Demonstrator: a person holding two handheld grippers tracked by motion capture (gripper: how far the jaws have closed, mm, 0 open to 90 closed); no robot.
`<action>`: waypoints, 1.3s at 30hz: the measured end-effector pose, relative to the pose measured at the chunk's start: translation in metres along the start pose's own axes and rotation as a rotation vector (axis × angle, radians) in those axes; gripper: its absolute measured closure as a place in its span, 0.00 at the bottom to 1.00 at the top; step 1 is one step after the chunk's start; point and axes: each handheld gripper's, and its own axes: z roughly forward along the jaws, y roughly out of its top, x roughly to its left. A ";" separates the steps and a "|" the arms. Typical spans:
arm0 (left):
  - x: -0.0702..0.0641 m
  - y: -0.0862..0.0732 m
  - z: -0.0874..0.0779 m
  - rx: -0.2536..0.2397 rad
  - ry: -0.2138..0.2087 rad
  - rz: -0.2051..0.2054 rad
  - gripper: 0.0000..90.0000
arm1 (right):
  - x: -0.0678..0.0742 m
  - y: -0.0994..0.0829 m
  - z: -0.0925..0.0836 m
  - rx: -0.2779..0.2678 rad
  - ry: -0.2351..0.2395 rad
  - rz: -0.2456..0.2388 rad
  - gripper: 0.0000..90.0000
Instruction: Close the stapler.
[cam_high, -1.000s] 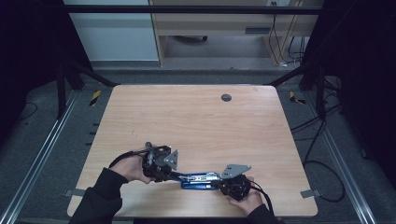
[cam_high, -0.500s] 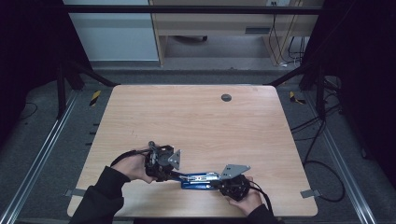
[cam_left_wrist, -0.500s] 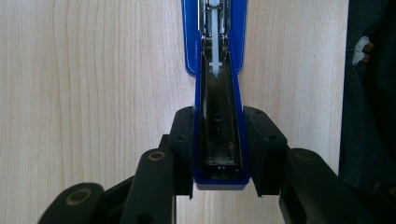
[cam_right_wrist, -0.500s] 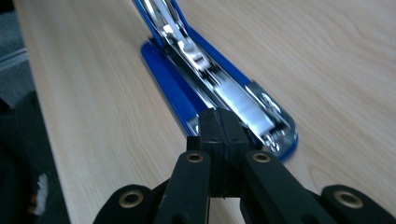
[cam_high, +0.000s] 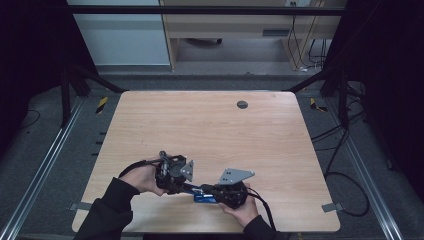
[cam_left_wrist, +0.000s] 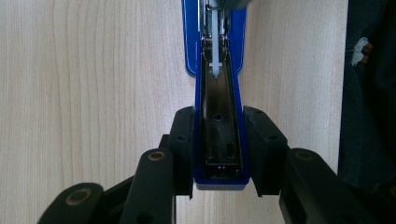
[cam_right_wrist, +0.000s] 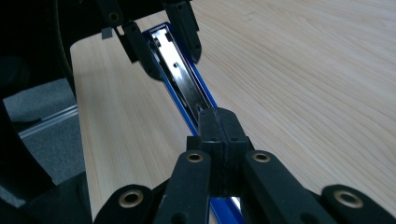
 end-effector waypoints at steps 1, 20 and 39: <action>0.000 0.000 0.000 0.000 0.000 0.000 0.73 | 0.001 0.000 0.005 -0.001 0.002 0.001 1.00; 0.000 -0.001 -0.001 -0.016 0.010 0.004 0.72 | 0.005 0.006 0.031 -0.027 0.005 0.018 1.00; -0.004 -0.028 -0.052 -0.296 0.174 -0.124 0.74 | 0.005 0.007 0.031 -0.020 -0.010 0.011 1.00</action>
